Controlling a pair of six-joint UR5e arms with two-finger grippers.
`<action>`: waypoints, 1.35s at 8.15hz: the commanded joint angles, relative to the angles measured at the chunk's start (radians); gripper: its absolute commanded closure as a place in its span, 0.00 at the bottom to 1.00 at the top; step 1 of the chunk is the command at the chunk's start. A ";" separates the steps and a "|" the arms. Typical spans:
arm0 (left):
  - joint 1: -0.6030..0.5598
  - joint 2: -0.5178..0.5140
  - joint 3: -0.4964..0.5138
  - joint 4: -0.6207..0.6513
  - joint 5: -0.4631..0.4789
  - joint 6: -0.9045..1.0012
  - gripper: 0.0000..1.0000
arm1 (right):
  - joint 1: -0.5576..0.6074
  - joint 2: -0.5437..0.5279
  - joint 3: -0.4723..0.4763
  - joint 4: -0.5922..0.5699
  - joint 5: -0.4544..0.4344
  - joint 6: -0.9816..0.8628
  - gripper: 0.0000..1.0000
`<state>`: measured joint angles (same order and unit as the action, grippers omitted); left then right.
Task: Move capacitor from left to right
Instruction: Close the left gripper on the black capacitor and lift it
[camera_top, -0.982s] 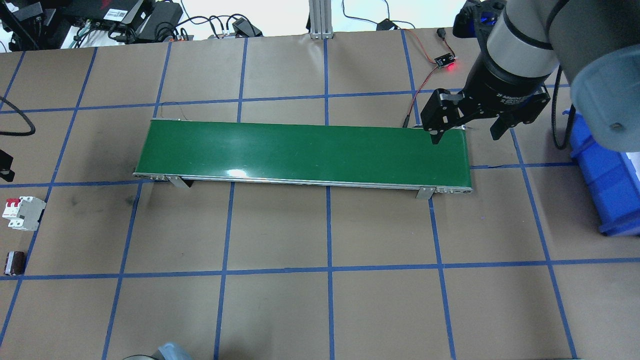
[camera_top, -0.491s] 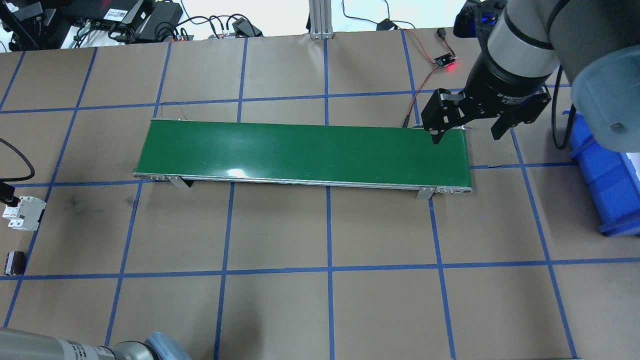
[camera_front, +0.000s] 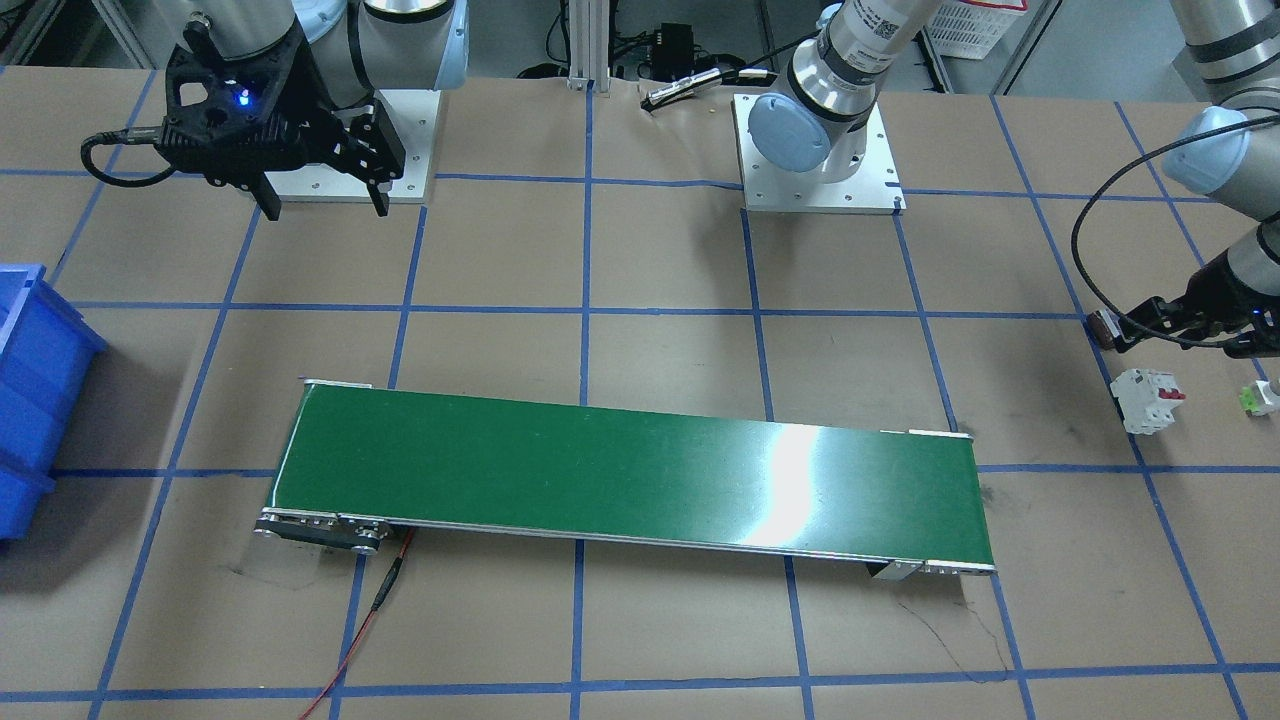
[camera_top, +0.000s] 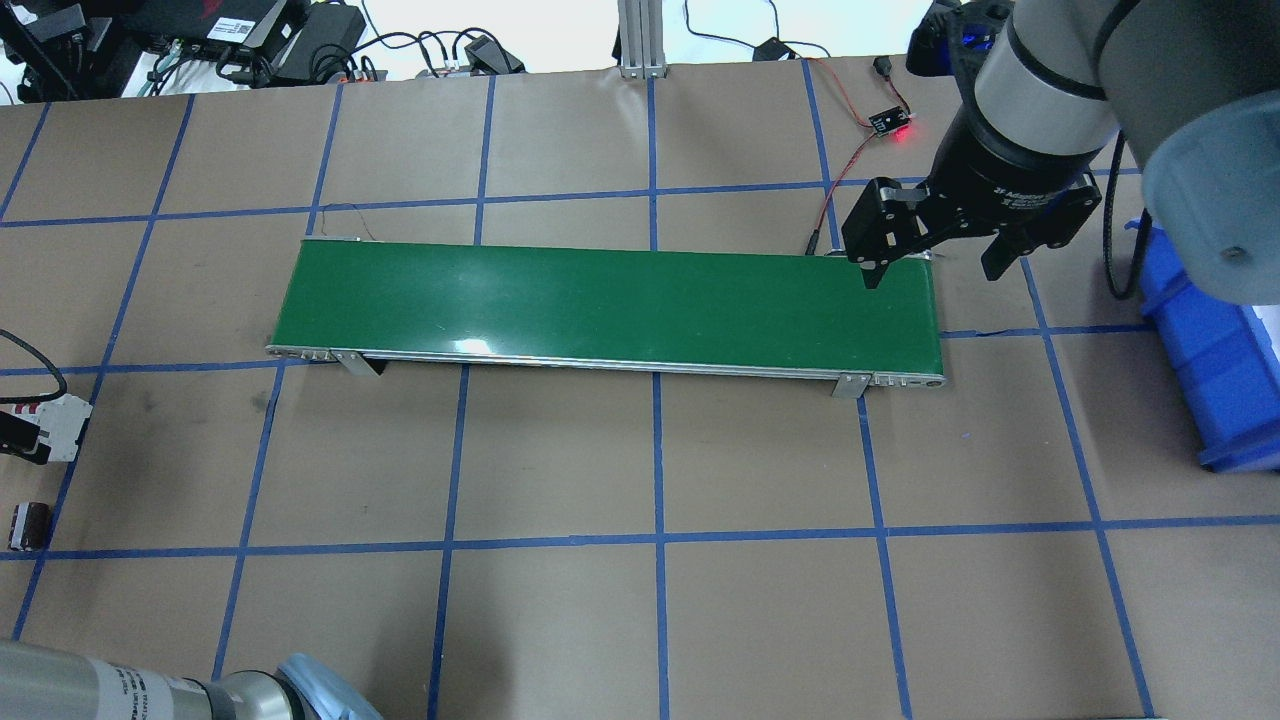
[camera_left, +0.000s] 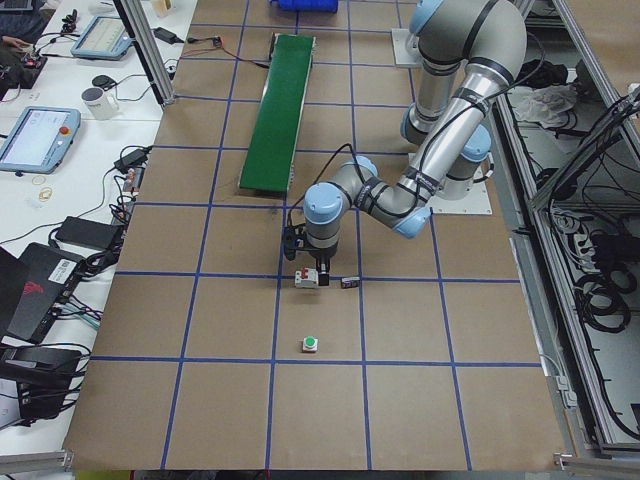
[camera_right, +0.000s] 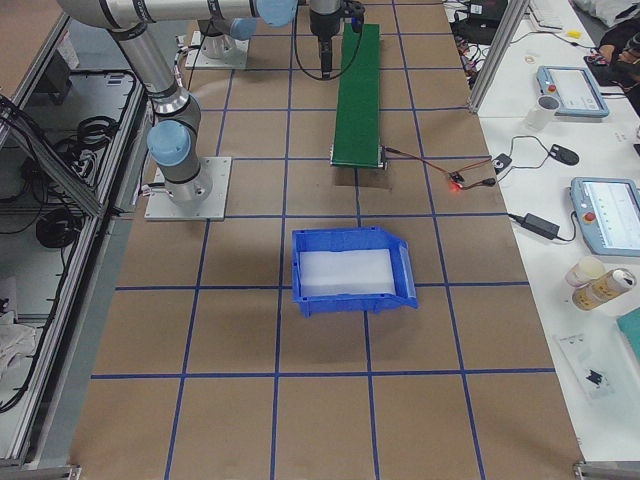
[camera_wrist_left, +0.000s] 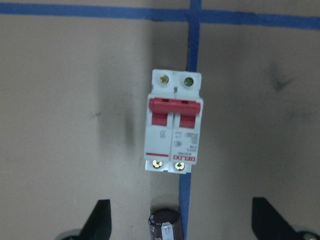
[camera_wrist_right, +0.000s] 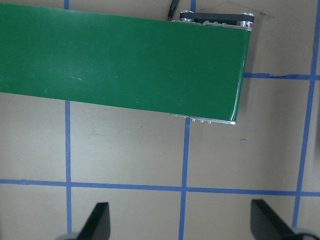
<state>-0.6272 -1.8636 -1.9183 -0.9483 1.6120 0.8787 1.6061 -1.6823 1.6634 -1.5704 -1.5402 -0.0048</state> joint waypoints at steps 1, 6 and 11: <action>0.021 -0.009 -0.036 -0.001 0.006 0.011 0.03 | 0.000 0.000 0.001 0.001 -0.001 0.000 0.00; 0.024 -0.101 -0.044 0.038 0.017 0.016 0.01 | 0.000 0.000 -0.001 0.001 -0.003 -0.001 0.00; 0.024 -0.083 -0.053 0.037 0.116 0.014 0.18 | 0.000 0.000 -0.001 0.001 -0.005 -0.001 0.00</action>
<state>-0.6029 -1.9523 -1.9719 -0.9049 1.6391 0.8907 1.6061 -1.6828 1.6628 -1.5692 -1.5446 -0.0061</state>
